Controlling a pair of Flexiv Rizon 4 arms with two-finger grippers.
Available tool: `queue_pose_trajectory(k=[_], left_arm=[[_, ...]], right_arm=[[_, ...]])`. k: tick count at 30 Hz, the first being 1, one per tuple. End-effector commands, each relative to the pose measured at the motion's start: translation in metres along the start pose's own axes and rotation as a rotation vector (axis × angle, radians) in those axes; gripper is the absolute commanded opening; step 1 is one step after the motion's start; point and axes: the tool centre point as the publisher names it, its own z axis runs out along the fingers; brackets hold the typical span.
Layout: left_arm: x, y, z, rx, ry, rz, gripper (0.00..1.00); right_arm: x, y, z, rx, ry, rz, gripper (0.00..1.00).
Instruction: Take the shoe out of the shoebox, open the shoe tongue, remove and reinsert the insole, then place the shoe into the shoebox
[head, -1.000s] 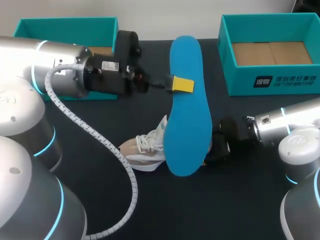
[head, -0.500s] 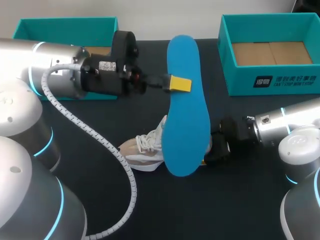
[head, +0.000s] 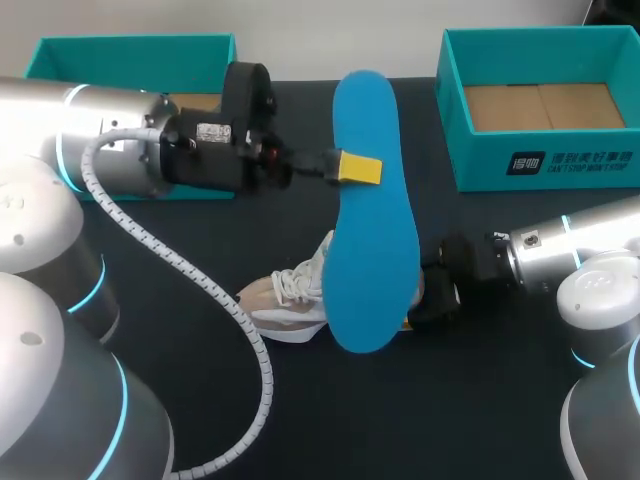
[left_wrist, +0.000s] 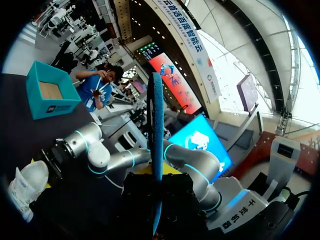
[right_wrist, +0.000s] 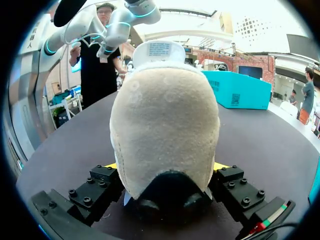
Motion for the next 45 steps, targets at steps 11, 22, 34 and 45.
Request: queue_pose_trajectory(k=[11,22,34,45], left_arm=[[0.0,0.002,0.0,0.003,0.0,0.0,0.0],[0.0,0.002,0.0,0.003,0.0,0.0,0.0],[0.0,0.002,0.0,0.003,0.0,0.0,0.0],[0.0,0.002,0.0,0.003,0.0,0.0,0.0]], right_arm=[[0.0,0.0,0.003,0.007,-0.002,-0.004,1.0],[0.007,0.007,-0.011,0.053,-0.038,0.013,1.0],[0.01,0.024,-0.045,0.243,-0.067,0.062,1.0],[0.013,0.062,-0.06,0.58,-0.07,0.136,1.0]])
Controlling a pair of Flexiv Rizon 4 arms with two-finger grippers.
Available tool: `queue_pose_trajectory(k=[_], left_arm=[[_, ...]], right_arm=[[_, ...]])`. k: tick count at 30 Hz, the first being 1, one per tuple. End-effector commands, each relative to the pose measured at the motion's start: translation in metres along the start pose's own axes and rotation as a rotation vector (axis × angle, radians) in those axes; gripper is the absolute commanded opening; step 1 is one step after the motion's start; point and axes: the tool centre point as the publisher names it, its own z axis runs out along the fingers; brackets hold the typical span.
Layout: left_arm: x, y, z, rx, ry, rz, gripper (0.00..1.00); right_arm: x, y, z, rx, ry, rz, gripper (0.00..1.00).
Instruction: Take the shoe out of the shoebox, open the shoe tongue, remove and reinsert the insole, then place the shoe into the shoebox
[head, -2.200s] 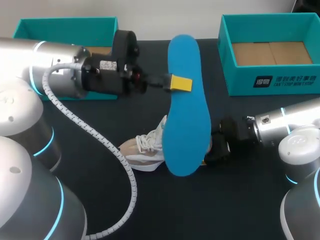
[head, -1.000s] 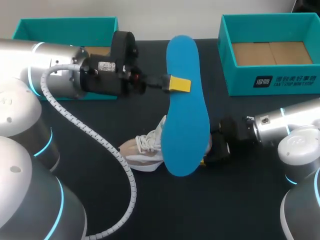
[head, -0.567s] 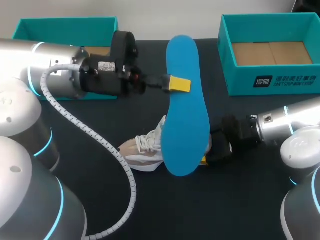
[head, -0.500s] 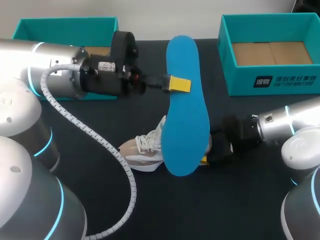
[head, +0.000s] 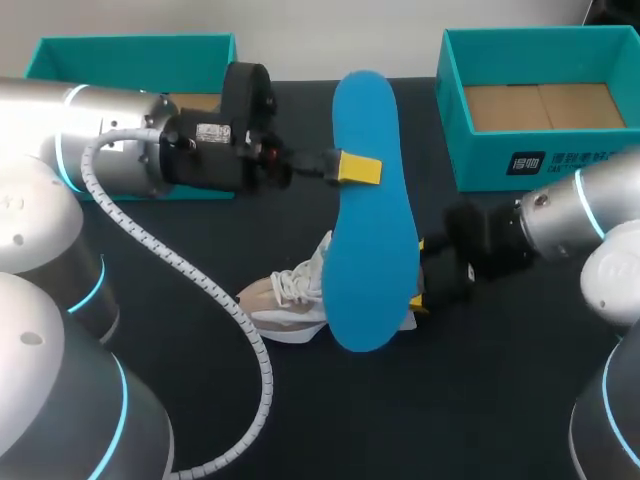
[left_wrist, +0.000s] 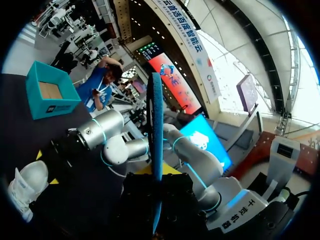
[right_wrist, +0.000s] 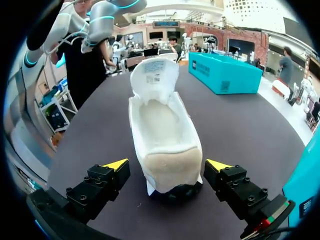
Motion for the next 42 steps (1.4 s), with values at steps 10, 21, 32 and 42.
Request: queue_pose_trajectory(k=[10,21,32,42], left_arm=[[0.0,0.002,0.0,0.003,0.0,0.0,0.0],[0.0,0.002,0.0,0.003,0.0,0.0,0.0],[0.0,0.002,0.0,0.003,0.0,0.0,0.0],[0.0,0.002,0.0,0.003,0.0,0.0,0.0]], right_arm=[[0.01,0.024,-0.015,0.426,-0.03,0.061,1.0],[0.011,0.036,-0.027,0.472,-0.107,0.004,1.0],[0.011,0.042,-0.025,0.553,-0.067,-0.049,1.0],[0.013,0.043,-0.02,0.567,-0.063,-0.055,1.0]])
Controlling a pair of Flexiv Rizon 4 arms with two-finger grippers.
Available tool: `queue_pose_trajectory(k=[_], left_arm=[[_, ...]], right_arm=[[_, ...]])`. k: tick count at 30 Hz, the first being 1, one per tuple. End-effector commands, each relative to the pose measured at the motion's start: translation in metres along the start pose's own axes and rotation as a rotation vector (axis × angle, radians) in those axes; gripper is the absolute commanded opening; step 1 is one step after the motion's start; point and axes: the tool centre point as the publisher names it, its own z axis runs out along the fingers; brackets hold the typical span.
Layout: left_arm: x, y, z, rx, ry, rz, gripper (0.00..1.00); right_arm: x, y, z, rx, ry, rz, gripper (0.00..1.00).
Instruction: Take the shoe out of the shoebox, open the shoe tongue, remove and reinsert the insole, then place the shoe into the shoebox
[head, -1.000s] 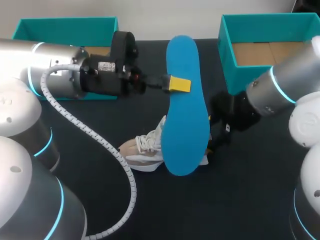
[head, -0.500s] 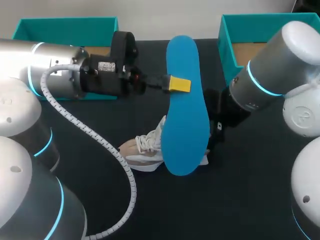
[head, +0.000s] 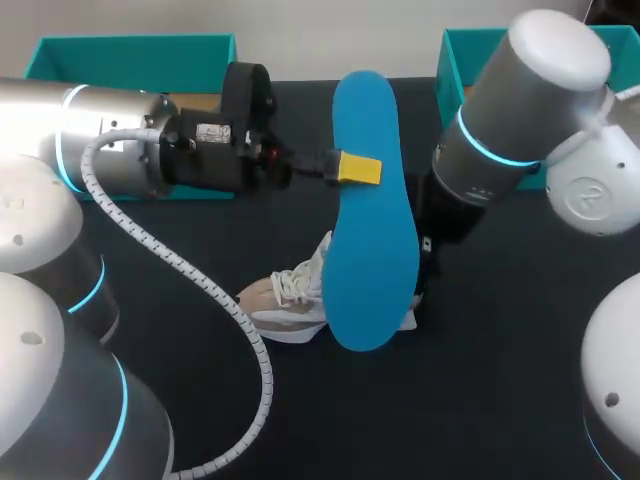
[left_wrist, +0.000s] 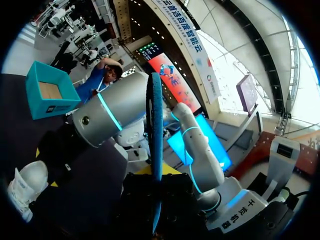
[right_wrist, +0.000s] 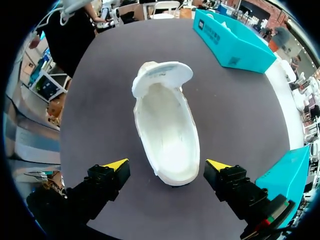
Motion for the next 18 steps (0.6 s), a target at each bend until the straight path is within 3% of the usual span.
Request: queue_pose_trajectory(k=[1,5,18], left_arm=[[-0.0001,0.0022,0.0,0.003,0.0,0.0,0.0],[-0.0001,0.0022,0.0,0.003,0.0,0.0,0.0],[-0.0001,0.0022,0.0,0.003,0.0,0.0,0.0]], right_arm=[[0.002,0.0055,0.0037,0.031,-0.006,-0.017,1.0],[0.0045,0.0073,0.0052,0.071,-0.004,-0.019,1.0],[0.0005,0.0116,0.0072,0.07,-0.008,-0.021,1.0]])
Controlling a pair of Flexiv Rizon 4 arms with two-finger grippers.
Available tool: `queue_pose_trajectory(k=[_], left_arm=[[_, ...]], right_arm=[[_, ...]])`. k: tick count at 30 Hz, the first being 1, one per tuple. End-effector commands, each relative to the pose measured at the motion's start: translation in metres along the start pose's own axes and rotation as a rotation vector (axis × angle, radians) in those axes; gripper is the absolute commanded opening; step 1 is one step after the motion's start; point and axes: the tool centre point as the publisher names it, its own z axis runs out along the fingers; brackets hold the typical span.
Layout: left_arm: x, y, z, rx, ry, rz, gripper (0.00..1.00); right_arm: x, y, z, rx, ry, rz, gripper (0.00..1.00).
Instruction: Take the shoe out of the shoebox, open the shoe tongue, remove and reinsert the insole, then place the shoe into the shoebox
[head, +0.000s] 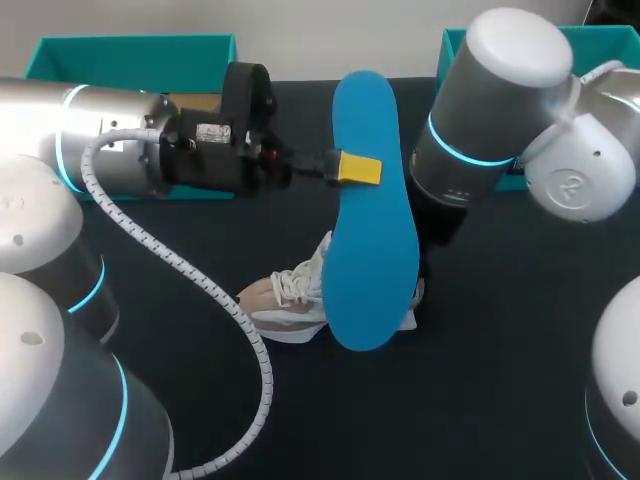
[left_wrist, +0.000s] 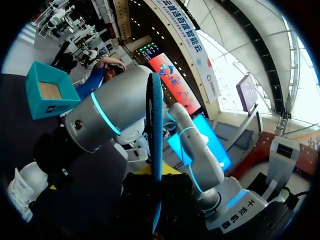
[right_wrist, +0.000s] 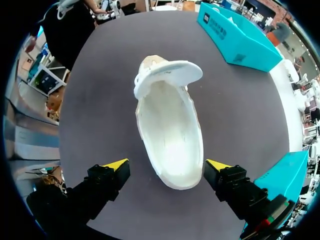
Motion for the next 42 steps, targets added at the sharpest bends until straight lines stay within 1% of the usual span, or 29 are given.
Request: queue_pose_trajectory(k=[1,7,9,11,14,17,20,25,30,31,32,33,34,37,38,39,40,42], left_arm=[[0.0,0.002,0.0,0.003,0.0,0.0,0.0],[0.0,0.002,0.0,0.003,0.0,0.0,0.0],[0.0,0.002,0.0,0.003,0.0,0.0,0.0],[0.0,0.002,0.0,0.003,0.0,0.0,0.0],[0.0,0.002,0.0,0.003,0.0,0.0,0.0],[0.0,0.002,0.0,0.003,0.0,0.0,0.0],[0.0,0.002,0.0,0.003,0.0,0.0,0.0],[0.0,0.002,0.0,0.003,0.0,0.0,0.0],[0.0,0.002,0.0,0.003,0.0,0.0,0.0],[0.0,0.002,0.0,0.003,0.0,0.0,0.0],[0.0,0.002,0.0,0.003,0.0,0.0,0.0],[0.0,0.002,0.0,0.003,0.0,0.0,0.0],[0.0,0.002,0.0,0.003,0.0,0.0,0.0],[0.0,0.002,0.0,0.003,0.0,0.0,0.0],[0.0,0.002,0.0,0.003,0.0,0.0,0.0],[0.0,0.002,0.0,0.003,0.0,0.0,0.0],[0.0,0.002,0.0,0.003,0.0,0.0,0.0],[0.0,0.002,0.0,0.003,0.0,0.0,0.0]], right_arm=[[-0.006,0.006,0.004,0.0,-0.01,-0.001,1.0],[-0.021,0.023,0.014,0.005,-0.003,-0.029,1.0],[-0.025,0.026,0.022,-0.009,-0.001,-0.031,1.0],[-0.029,0.031,0.031,0.003,0.021,-0.049,1.0],[-0.035,0.037,0.04,-0.008,0.015,-0.064,1.0],[-0.04,0.038,0.053,0.003,0.02,-0.071,1.0],[-0.043,0.039,0.066,0.034,0.043,-0.073,1.0],[-0.043,0.037,0.081,0.035,0.053,-0.071,1.0],[-0.045,0.039,0.094,0.032,0.071,-0.074,0.9],[-0.045,0.039,0.096,0.029,0.074,-0.072,0.87],[-0.045,0.039,0.098,0.029,0.076,-0.072,0.8],[-0.046,0.039,0.1,0.029,0.078,-0.072,0.59],[-0.046,0.039,0.101,0.027,0.082,-0.07,0.47],[-0.046,0.038,0.105,0.028,0.091,-0.071,0.33],[-0.046,0.038,0.106,0.029,0.094,-0.071,0.25],[-0.046,0.038,0.106,0.029,0.096,-0.071,0.17],[-0.044,0.038,0.107,0.029,0.1,-0.068,0.0],[-0.042,0.037,0.108,0.015,0.098,-0.057,0.0]])
